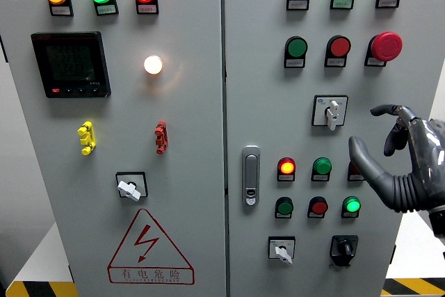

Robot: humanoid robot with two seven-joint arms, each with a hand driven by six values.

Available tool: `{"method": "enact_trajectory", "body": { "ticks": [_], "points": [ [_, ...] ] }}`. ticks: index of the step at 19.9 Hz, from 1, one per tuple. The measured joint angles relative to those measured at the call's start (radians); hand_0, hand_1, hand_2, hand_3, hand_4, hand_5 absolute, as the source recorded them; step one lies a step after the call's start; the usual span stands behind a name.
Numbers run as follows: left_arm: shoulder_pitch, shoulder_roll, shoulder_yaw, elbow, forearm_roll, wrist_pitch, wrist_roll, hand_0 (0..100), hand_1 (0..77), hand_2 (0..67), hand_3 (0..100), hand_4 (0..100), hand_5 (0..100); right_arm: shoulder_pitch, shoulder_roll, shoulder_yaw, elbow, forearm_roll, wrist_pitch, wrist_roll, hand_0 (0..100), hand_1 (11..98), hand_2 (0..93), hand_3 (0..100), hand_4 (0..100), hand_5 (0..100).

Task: Rotate and turn off gray switch

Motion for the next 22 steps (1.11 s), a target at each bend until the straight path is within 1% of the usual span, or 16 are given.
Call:
{"method": "enact_trajectory", "body": {
  "ticks": [1, 3, 4, 6, 9, 10, 12, 14, 16, 19, 22],
  "points": [
    [0.000, 0.000, 0.000, 0.000, 0.000, 0.000, 0.000, 34, 0.0, 12.3, 22, 12, 12, -0.015, 0.0000, 0.001, 0.012, 0.000, 0.000, 0.013, 0, 32.4, 21.3, 40, 30, 49],
    [0.000, 0.000, 0.000, 0.000, 0.000, 0.000, 0.000, 34, 0.0, 12.3, 22, 12, 12, -0.039, 0.0000, 0.003, 0.033, -0.003, 0.000, 0.032, 0, 32.4, 16.9, 34, 24, 41],
    [0.000, 0.000, 0.000, 0.000, 0.000, 0.000, 0.000, 34, 0.0, 12.3, 22, 12, 12, -0.045, 0.0000, 0.007, 0.042, -0.005, 0.000, 0.039, 0, 32.2, 14.7, 29, 18, 33],
    [0.000, 0.000, 0.000, 0.000, 0.000, 0.000, 0.000, 34, 0.0, 12.4, 22, 12, 12, -0.054, 0.0000, 0.011, 0.062, -0.007, -0.001, 0.058, 0, 32.2, 13.5, 23, 13, 27],
    [0.000, 0.000, 0.000, 0.000, 0.000, 0.000, 0.000, 34, 0.0, 12.4, 22, 12, 12, -0.079, 0.0000, 0.013, 0.100, -0.010, -0.001, 0.082, 0, 32.5, 12.8, 17, 13, 17],
    [0.000, 0.000, 0.000, 0.000, 0.000, 0.000, 0.000, 34, 0.0, 12.4, 22, 12, 12, -0.091, 0.0000, 0.013, 0.112, -0.010, 0.000, 0.087, 0, 32.6, 12.7, 15, 12, 15],
    [0.000, 0.000, 0.000, 0.000, 0.000, 0.000, 0.000, 34, 0.0, 12.4, 22, 12, 12, -0.119, -0.0006, 0.016, 0.140, -0.011, 0.000, 0.112, 0, 32.7, 12.4, 15, 12, 9],
    [0.000, 0.000, 0.000, 0.000, 0.000, 0.000, 0.000, 34, 0.0, 12.4, 22, 12, 12, -0.142, -0.0014, 0.022, 0.164, -0.013, 0.000, 0.136, 0, 33.0, 12.2, 15, 12, 6],
    [0.000, 0.000, 0.000, 0.000, 0.000, 0.000, 0.000, 34, 0.0, 12.3, 22, 12, 12, -0.153, -0.0016, 0.026, 0.180, -0.017, -0.003, 0.154, 0, 33.2, 12.0, 15, 11, 4],
    [0.000, 0.000, 0.000, 0.000, 0.000, 0.000, 0.000, 34, 0.0, 12.3, 22, 12, 12, -0.155, -0.0016, 0.025, 0.187, -0.029, -0.004, 0.166, 0, 33.3, 12.0, 14, 11, 1],
    [0.000, 0.000, 0.000, 0.000, 0.000, 0.000, 0.000, 34, 0.0, 12.4, 22, 12, 12, -0.149, -0.0016, 0.024, 0.194, -0.044, -0.004, 0.169, 0, 33.3, 11.8, 14, 11, 0]
  ]
}}
